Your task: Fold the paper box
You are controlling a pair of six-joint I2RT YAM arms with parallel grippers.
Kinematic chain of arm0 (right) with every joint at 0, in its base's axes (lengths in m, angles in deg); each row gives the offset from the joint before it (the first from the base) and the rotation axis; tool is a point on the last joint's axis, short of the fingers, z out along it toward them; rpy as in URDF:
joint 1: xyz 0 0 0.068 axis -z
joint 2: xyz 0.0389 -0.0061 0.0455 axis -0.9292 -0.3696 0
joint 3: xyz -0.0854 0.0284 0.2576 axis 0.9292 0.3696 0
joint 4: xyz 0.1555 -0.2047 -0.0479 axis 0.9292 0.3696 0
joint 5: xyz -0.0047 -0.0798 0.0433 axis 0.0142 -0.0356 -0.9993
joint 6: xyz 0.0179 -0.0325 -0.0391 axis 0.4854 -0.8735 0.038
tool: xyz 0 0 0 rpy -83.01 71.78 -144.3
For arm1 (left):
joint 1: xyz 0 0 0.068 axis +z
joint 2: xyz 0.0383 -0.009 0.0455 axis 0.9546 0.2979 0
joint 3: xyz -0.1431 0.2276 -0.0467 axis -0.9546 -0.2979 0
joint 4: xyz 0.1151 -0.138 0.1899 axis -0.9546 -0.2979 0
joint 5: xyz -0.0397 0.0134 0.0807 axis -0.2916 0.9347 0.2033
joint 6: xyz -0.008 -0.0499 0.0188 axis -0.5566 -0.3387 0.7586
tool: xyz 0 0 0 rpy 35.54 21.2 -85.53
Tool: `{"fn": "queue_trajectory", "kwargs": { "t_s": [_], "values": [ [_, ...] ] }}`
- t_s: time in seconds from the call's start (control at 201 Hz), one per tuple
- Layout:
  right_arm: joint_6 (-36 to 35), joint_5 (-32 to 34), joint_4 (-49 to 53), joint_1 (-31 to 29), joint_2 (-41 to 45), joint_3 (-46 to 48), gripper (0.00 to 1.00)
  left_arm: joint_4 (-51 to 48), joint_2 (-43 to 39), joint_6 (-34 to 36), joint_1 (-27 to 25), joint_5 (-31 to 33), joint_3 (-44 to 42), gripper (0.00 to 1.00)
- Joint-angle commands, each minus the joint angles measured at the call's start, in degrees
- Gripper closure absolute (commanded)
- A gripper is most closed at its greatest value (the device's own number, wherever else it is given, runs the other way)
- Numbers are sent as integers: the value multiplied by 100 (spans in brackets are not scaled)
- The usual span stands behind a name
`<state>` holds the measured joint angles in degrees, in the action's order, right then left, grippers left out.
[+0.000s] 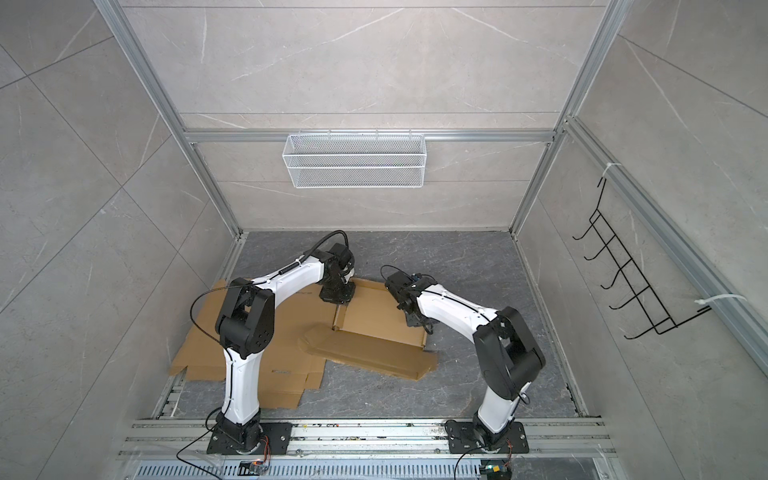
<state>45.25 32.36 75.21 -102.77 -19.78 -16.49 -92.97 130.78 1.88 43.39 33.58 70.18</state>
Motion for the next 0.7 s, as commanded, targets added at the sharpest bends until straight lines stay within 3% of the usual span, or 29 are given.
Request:
{"fn": "queue_trajectory", "kwargs": {
  "t_s": [0.0, 0.179, 0.443, 0.557, 0.692],
  "values": [
    [-123, -829, -188, 147, 358, 198, 56, -187, 96, 152, -17, 0, 289, 100],
    [-233, -1323, -228, 319, 674, 276, 46, -326, 242, 256, -16, 40, 473, 100],
    [-696, -2282, -426, 728, 1596, 326, 42, -1039, 665, 728, -8, 141, 1156, 100],
    [-1529, -2441, -566, 862, 1728, 211, 42, -1529, 934, 1142, -28, 229, 1530, 100],
    [-2618, -2812, -485, 862, 1186, -272, 42, -1991, 1204, 1416, -86, 511, 1943, 100]
  ]
}}
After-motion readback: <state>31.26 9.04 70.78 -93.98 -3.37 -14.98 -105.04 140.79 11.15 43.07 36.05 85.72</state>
